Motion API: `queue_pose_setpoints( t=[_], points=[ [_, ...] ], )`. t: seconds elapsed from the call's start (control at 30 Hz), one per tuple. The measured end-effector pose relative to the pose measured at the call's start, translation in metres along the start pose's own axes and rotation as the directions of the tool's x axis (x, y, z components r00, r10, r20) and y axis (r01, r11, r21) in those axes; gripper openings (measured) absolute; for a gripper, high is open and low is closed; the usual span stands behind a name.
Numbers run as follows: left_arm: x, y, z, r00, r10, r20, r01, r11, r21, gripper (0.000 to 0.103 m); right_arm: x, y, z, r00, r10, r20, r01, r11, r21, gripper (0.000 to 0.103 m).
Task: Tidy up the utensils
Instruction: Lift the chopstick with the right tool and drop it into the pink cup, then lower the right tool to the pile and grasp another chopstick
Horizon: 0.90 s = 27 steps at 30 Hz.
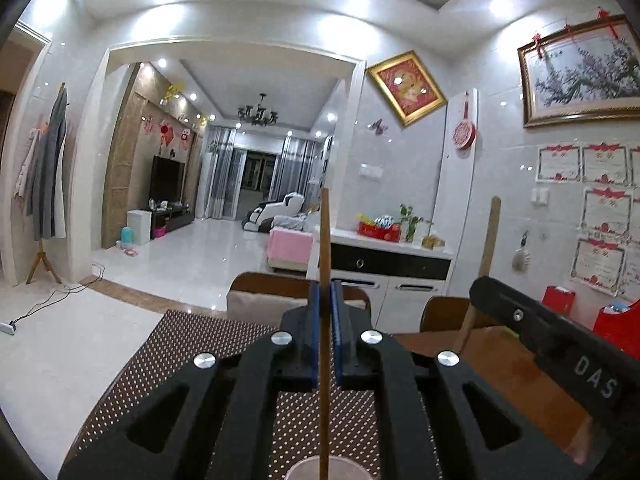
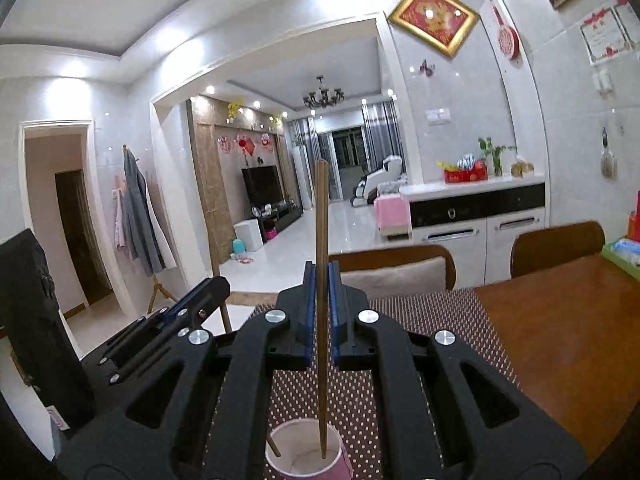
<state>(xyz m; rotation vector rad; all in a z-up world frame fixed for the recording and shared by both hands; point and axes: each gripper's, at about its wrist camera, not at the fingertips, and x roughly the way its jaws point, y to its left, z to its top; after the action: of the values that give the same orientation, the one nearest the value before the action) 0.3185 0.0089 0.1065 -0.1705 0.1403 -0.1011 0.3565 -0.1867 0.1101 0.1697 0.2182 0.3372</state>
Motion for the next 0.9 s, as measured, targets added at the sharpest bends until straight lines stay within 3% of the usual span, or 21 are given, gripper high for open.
queue_pose_setpoints(
  t=[0.27, 0.3, 0.33, 0.4, 0.5, 0.57, 0.63, 0.9],
  points=[
    [0.016, 0.018, -0.046, 0.994, 0.030, -0.104, -0.029, 1.000, 0.012, 0.007, 0.024, -0.013, -0.047, 0.984, 0.018, -0.179, -0.017, 1.000, 0.009, 0.007],
    [0.016, 0.019, -0.051, 0.992, 0.043, -0.115, -0.040, 0.999, 0.028, 0.012, 0.025, -0.012, -0.050, 0.979, 0.027, -0.200, -0.028, 1.000, 0.000, 0.007],
    [0.015, 0.022, -0.054, 0.991, 0.052, -0.127, -0.048, 0.998, 0.035, 0.034, 0.024, -0.011, -0.053, 0.975, 0.032, -0.218, -0.034, 0.999, -0.006, 0.007],
    [0.012, 0.030, -0.061, 0.990, 0.048, -0.135, -0.045, 0.999, 0.024, 0.051, 0.023, -0.009, -0.060, 0.968, 0.017, -0.251, -0.023, 0.999, -0.024, 0.007],
    [0.008, 0.037, -0.063, 0.988, 0.061, -0.140, -0.057, 0.998, 0.036, 0.051, 0.019, -0.009, -0.067, 0.963, 0.005, -0.269, -0.014, 0.999, -0.032, 0.012],
    [0.006, 0.038, -0.062, 0.988, 0.060, -0.142, -0.055, 0.998, 0.035, 0.051, 0.017, -0.009, -0.070, 0.960, -0.003, -0.281, -0.006, 1.000, -0.030, 0.026],
    [0.003, 0.040, -0.062, 0.988, 0.058, -0.144, -0.053, 0.998, 0.039, 0.051, 0.013, -0.009, -0.071, 0.963, 0.001, -0.270, -0.009, 1.000, -0.027, 0.050],
    [-0.013, 0.037, -0.062, 0.987, 0.059, -0.149, -0.051, 0.997, 0.056, 0.051, 0.000, -0.006, -0.071, 0.967, -0.020, -0.252, 0.009, 0.999, -0.045, 0.050]
  ],
)
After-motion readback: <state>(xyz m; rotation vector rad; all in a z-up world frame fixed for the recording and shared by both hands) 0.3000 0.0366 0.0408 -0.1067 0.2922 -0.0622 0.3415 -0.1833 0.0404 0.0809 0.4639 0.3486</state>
